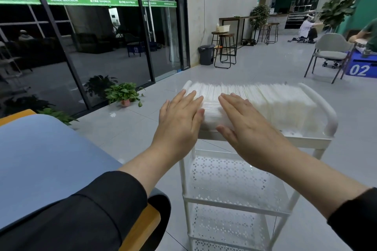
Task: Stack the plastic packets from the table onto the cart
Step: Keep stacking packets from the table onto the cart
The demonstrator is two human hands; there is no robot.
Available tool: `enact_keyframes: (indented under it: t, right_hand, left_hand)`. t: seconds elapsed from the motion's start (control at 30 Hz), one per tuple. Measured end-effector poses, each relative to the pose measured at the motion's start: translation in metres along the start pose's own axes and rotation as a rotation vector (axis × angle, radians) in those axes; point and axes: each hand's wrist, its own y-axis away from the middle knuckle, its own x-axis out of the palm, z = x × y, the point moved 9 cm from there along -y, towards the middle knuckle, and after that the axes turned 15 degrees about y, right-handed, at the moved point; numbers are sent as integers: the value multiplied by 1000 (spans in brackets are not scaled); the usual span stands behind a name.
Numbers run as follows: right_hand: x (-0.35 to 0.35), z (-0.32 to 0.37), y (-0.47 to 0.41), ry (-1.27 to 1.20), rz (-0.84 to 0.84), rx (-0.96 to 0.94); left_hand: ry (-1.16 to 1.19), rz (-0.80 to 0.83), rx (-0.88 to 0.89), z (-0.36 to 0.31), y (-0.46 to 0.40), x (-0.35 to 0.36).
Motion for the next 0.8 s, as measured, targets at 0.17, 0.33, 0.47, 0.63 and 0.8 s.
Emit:
enact_keyframes:
  t: [0.17,0.33,0.47,0.63,0.8]
  right_hand:
    - [-4,-8,9,84,-14,-10]
    - [-18,-11,5,-36,-46,9]
    - [-66,-19,0,-232,-236,126]
    - [-92,59,-26,-357,-223,6]
    - [-89,216,-39,-417,-54,-271]
  left_hand:
    - [-134,4,120,0,9,-8]
    - [-116,33,85,-3,9,-13]
    - [-31,-137,51,-7,15,-65]
    - [-95,-267,-120,9,53,-157]
    - [-300,-274,-367,40,151,-257]
